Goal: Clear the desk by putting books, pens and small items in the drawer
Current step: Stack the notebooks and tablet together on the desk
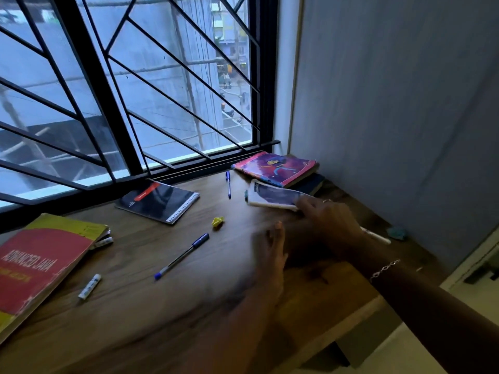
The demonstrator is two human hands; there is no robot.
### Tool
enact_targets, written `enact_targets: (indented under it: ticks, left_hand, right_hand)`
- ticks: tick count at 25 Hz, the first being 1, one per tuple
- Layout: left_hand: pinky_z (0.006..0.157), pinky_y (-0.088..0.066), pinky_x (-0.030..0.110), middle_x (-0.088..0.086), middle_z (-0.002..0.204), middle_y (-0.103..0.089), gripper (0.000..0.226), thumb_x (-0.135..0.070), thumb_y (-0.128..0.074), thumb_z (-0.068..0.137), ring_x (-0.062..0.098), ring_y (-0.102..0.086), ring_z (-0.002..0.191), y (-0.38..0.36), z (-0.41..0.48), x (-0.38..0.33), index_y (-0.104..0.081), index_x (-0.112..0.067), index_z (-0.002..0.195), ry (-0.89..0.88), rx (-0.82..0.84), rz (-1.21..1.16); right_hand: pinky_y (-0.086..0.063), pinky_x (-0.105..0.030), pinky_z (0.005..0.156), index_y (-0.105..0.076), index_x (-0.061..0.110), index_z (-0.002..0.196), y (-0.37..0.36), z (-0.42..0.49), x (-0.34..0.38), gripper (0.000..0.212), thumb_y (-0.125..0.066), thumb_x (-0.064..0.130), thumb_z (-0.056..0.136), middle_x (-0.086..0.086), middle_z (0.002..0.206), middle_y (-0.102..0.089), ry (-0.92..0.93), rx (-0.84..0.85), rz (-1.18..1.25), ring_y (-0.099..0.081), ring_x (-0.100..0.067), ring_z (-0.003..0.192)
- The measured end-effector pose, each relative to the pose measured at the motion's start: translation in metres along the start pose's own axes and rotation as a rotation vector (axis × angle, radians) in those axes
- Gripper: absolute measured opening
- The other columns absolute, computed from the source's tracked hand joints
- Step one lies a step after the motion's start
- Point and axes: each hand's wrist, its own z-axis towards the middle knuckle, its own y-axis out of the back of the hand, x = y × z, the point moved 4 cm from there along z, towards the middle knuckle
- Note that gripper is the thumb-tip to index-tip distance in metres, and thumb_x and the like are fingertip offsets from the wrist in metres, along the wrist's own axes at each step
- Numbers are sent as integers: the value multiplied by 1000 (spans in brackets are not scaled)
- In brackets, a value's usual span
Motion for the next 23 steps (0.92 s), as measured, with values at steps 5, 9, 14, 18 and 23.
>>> enact_targets:
  ticks: [5,9,14,18,23]
  left_hand:
    - [112,-27,44,19,136,-46,36,-26,-34,100,36,-32,136,-23,2,-61,-47,-3,124,135,32,-124]
    - [87,-43,38,28,124,-54,39,-29,-41,95,34,-53,112,-7,21,-83,-55,1,113,110,91,-567]
    - [66,-55,33,14,76,-67,18,-5,-46,92,24,-65,72,53,53,-100,-63,0,86,-27,-24,-440]
    - [52,-57,30,12,67,-70,15,5,-54,83,21,-69,59,77,65,-116,-60,4,97,-111,-124,-373]
    - [54,-58,28,14,68,-70,15,2,-58,73,23,-68,57,83,67,-110,-64,4,88,-47,-195,-303]
  right_hand:
    - [-45,-30,91,-21,13,144,20,32,61,56,-43,30,96,-10,145,-36,158,-21,-23,-51,-22,117]
    - [-33,-37,108,-26,12,143,9,50,88,49,-38,24,97,-10,153,-22,283,-13,6,-31,-26,137]
    - [-49,-15,82,-62,15,115,32,92,29,28,-58,15,88,-8,114,-65,298,-124,602,-62,-8,92]
    - [-46,-24,80,-68,5,98,25,172,-81,16,-60,6,84,-15,100,-70,-199,-440,801,-64,-21,93]
    - [-36,-29,74,-62,-7,103,-56,257,-149,28,-64,9,81,-23,106,-63,-386,108,682,-58,-36,100]
